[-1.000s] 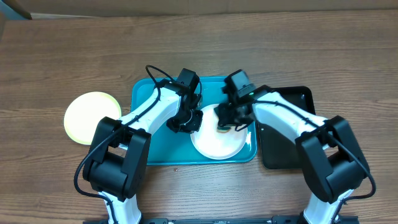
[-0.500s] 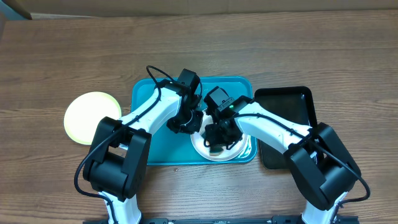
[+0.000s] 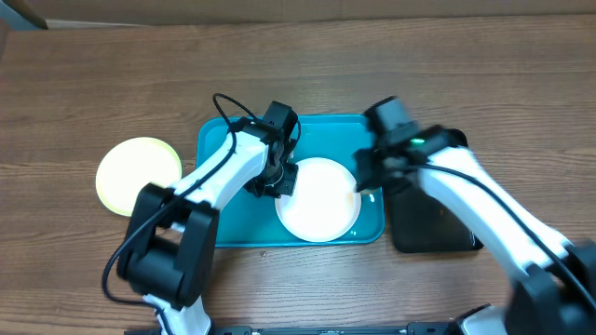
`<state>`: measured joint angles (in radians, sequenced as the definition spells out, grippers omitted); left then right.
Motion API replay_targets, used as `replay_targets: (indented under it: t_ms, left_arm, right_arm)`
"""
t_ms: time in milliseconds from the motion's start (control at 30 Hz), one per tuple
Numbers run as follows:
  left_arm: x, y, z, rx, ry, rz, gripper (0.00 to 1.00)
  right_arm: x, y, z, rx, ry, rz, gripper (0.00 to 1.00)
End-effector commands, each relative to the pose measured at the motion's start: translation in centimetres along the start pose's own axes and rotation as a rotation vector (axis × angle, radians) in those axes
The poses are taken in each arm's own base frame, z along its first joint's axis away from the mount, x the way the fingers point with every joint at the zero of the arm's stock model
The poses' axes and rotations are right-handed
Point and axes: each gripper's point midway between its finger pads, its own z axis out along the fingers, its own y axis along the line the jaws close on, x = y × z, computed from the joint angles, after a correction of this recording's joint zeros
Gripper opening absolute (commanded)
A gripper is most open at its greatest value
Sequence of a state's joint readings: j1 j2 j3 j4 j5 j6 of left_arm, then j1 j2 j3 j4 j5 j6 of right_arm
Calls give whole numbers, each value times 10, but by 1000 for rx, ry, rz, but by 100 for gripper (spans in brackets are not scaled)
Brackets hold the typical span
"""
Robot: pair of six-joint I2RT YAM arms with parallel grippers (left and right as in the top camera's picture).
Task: Clean dirty plates on tray and stack at the side
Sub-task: 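Return the sponge with the right gripper to the black tray, then lift the white plate with the left gripper and stack it on the plates at left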
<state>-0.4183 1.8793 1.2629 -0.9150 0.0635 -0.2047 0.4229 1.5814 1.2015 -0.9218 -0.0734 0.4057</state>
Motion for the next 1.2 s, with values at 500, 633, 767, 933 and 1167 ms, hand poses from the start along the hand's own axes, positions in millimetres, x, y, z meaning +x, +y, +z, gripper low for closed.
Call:
replay_targets:
  t_ms: [500, 633, 767, 933, 1167]
  left_arm:
    - [-21, 82, -182, -660, -581, -72, 4]
    - [-18, 81, -212, -846, -665, -55, 4]
    - [-17, 69, -228, -945, -726, -21, 4]
    - [-13, 54, -244, -1029, -788, 12, 4]
    - [-11, 41, -250, -1054, -819, 49, 4]
  right_arm:
    - [34, -124, -6, -14, 100, 269, 4]
    - [42, -130, 17, -16, 98, 274, 4]
    - [42, -133, 33, -23, 63, 269, 7]
    - [41, -136, 46, -31, 15, 257, 4]
    - [57, -143, 66, -21, -4, 253, 4]
